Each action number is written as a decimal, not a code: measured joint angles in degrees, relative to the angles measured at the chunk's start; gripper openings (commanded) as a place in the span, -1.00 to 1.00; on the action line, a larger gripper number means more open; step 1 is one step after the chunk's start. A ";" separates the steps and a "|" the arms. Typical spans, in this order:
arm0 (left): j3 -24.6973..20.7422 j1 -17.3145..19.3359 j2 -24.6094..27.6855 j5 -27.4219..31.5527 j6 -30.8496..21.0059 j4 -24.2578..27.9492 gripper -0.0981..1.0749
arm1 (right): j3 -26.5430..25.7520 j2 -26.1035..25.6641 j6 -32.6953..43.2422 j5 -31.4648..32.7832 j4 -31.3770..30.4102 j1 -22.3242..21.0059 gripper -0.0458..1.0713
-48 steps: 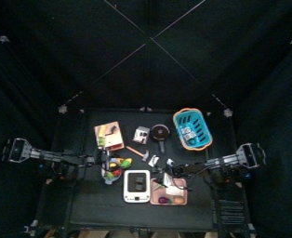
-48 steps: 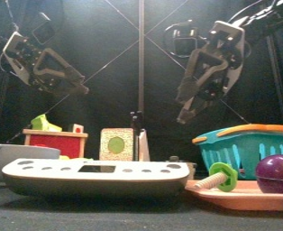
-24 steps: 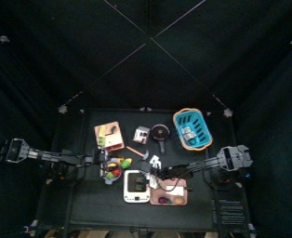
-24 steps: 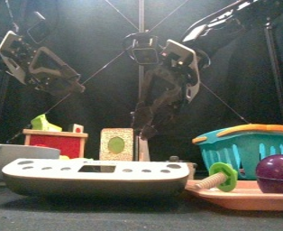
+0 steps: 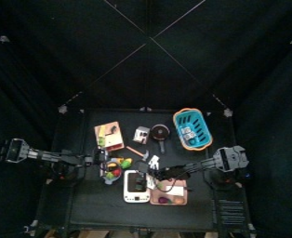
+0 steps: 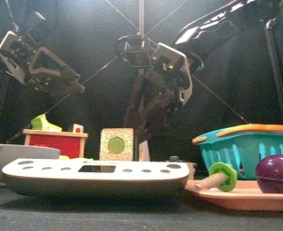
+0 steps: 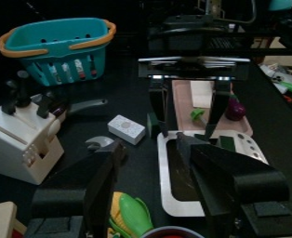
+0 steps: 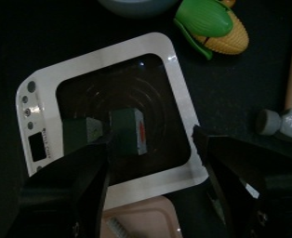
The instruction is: Grab green sushi piece on stove
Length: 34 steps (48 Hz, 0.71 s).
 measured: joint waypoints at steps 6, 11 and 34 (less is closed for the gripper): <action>0.09 0.00 0.00 0.00 0.00 0.00 0.65 | -0.53 0.44 0.00 0.00 0.00 0.44 0.78; 0.26 0.00 0.00 0.00 0.00 -0.09 0.65 | -0.70 0.70 0.09 0.00 0.00 0.79 0.78; 0.44 0.09 0.00 -0.09 0.00 0.00 0.65 | -1.14 0.97 -0.09 1.23 -0.18 0.88 0.78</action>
